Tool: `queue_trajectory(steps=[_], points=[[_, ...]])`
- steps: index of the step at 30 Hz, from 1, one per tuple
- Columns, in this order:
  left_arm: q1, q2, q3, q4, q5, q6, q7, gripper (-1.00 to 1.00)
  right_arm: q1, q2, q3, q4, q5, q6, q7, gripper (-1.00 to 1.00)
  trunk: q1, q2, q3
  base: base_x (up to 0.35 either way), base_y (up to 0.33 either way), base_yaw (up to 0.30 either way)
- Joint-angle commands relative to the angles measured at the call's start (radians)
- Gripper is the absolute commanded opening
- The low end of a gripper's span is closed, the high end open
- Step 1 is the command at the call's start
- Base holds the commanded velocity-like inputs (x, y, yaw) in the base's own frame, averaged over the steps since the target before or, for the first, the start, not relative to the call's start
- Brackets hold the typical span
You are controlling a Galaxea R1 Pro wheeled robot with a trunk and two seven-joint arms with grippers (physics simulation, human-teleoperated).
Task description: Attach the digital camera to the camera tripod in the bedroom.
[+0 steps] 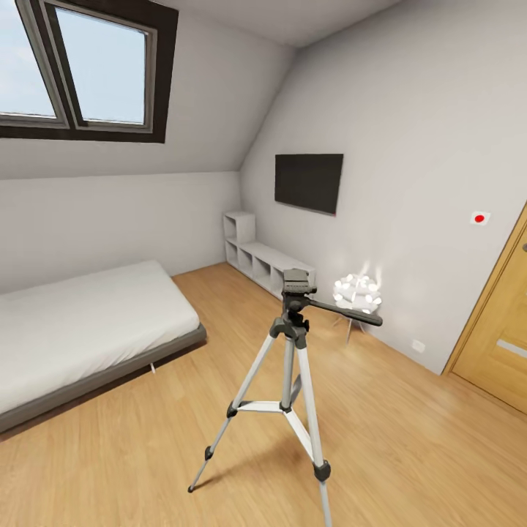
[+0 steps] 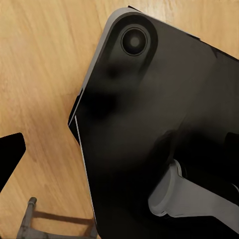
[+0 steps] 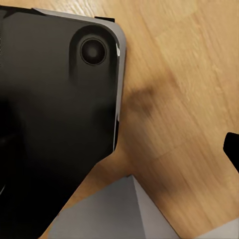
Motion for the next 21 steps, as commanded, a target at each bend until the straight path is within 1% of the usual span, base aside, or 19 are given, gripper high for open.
queue_trajectory(steps=[1,6,9,13,15,16,17,19,21], points=[[0.000,0.000,0.004,-0.002,0.001,-0.001,0.000,1.00,0.000,0.000,0.002,0.000,0.006,-0.002,-0.003,1.00,0.001,-0.002,-0.002,0.000,0.000,0.003],[0.000,0.000,0.004,-0.002,0.001,-0.001,0.000,1.00,0.000,0.000,-0.002,0.000,0.002,0.000,-0.006,1.00,0.001,-0.002,-0.002,0.000,0.000,0.000],[0.000,0.000,0.004,-0.002,0.001,0.000,0.000,1.00,0.000,-0.001,0.000,-0.008,0.007,0.001,-0.005,1.00,0.001,-0.002,-0.002,0.000,0.000,0.000],[0.000,0.000,0.004,-0.002,0.001,0.000,0.000,1.00,0.000,-0.007,0.013,-0.037,0.023,0.003,-0.004,1.00,0.001,-0.002,-0.002,0.000,0.000,0.000],[0.000,0.000,0.004,-0.002,0.001,0.000,0.000,1.00,-0.002,-0.021,0.019,-0.118,0.035,0.014,-0.003,1.00,0.001,-0.002,-0.002,0.000,0.000,0.000],[0.000,0.000,0.004,-0.002,0.001,0.000,0.000,1.00,-0.003,-0.035,0.021,-0.251,0.037,0.071,-0.002,1.00,0.001,-0.002,-0.002,0.000,0.000,0.000],[0.000,0.000,0.004,-0.002,0.001,0.000,0.000,1.00,-0.004,-0.041,0.021,-0.330,0.037,0.117,-0.001,1.00,0.001,-0.002,-0.002,0.000,0.000,0.000],[0.000,0.000,0.004,-0.002,0.001,0.000,0.000,1.00,-0.004,-0.051,0.019,-0.471,0.036,0.217,0.001,1.00,0.001,-0.002,-0.002,0.000,0.000,0.000],[0.000,0.000,0.004,-0.002,0.001,0.000,0.000,1.00,-0.005,-0.058,0.013,-0.591,0.036,0.316,0.001,1.00,0.001,-0.002,-0.002,0.000,0.000,0.000]])
